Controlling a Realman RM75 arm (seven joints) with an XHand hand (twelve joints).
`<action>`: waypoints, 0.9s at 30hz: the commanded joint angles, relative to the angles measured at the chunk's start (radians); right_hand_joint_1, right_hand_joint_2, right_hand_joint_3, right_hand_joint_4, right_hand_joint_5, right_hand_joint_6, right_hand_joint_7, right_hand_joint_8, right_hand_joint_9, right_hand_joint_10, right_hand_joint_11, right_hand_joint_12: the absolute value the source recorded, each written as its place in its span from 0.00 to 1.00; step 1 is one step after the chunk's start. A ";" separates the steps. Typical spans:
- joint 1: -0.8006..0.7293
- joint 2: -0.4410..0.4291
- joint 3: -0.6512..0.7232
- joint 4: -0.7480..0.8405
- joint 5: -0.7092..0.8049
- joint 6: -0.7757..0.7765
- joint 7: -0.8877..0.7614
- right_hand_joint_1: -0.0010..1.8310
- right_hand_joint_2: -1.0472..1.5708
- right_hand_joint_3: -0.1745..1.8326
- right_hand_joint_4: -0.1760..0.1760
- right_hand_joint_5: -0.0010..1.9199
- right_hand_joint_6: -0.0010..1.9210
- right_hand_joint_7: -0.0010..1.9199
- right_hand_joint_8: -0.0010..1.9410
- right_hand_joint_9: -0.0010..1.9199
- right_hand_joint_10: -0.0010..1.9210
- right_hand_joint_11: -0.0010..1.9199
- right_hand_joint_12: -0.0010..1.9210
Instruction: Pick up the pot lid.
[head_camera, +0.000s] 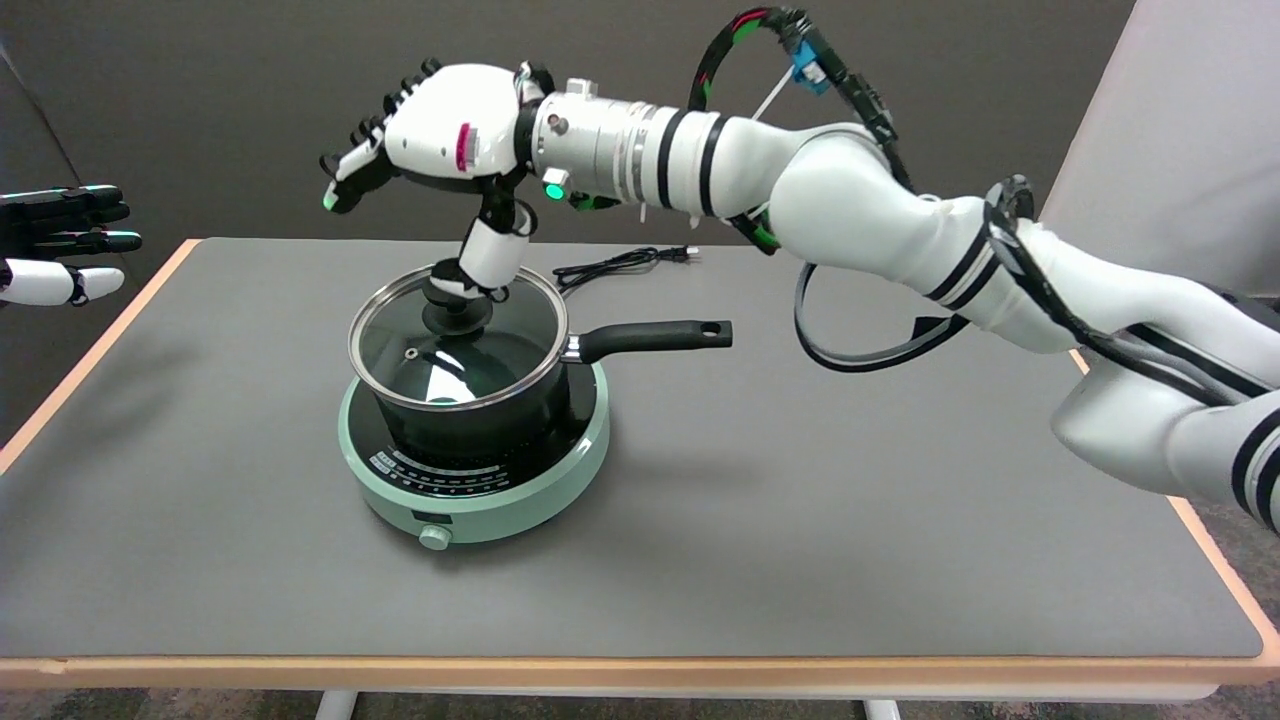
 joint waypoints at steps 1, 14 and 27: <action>-0.031 -0.057 -0.036 -0.075 -0.002 -0.018 -0.031 0.49 0.59 0.58 0.89 0.24 0.10 0.30 0.09 0.31 0.20 0.22 0.47; -0.062 -0.001 -0.034 -0.005 -0.006 -0.004 -0.032 0.46 0.58 0.57 0.85 0.22 0.09 0.29 0.09 0.30 0.19 0.22 0.47; -0.071 -0.008 -0.034 -0.091 -0.041 0.059 -0.032 0.46 0.59 0.57 0.90 0.25 0.11 0.30 0.09 0.31 0.20 0.23 0.47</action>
